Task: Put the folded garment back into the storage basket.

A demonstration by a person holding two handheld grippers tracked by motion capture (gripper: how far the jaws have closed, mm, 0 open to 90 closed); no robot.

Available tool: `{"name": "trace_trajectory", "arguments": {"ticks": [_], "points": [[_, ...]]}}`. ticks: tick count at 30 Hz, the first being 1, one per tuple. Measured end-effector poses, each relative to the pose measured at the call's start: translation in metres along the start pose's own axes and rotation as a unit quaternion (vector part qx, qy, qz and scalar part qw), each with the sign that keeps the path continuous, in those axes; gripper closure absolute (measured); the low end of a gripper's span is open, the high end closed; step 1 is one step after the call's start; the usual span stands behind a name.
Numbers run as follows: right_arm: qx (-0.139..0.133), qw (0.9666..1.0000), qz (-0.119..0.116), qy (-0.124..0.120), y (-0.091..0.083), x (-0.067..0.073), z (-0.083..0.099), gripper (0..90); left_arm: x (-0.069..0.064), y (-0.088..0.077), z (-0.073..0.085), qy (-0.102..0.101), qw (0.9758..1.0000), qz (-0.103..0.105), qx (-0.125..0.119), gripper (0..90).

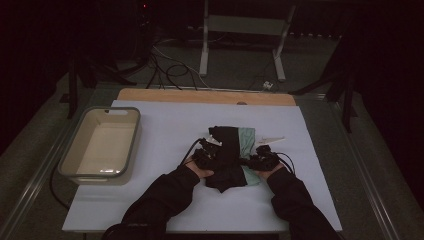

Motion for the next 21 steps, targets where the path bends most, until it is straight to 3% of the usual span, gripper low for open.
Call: {"name": "trace_trajectory", "arguments": {"ticks": [4,21], "points": [[0.002,0.9999,0.012,0.0,-0.002,0.004,-0.004,74.2,0.0,-0.002,-0.002,-0.003,1.0,0.003,-0.003,73.8],[-0.009,0.9998,0.02,-0.004,-0.016,0.012,-0.017,75.9,-0.013,-0.024,-0.014,0.026,0.9996,0.007,-0.011,75.5]]}}
Point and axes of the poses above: each handheld gripper's, and its own axes: y roughly forward along the jaws, z roughly out of its underside, x roughly to its left, the point moved 1 cm from there along y, roughly forward along the jaws, and after that the axes turned 8 degrees about -y, right-handed, at the moved point
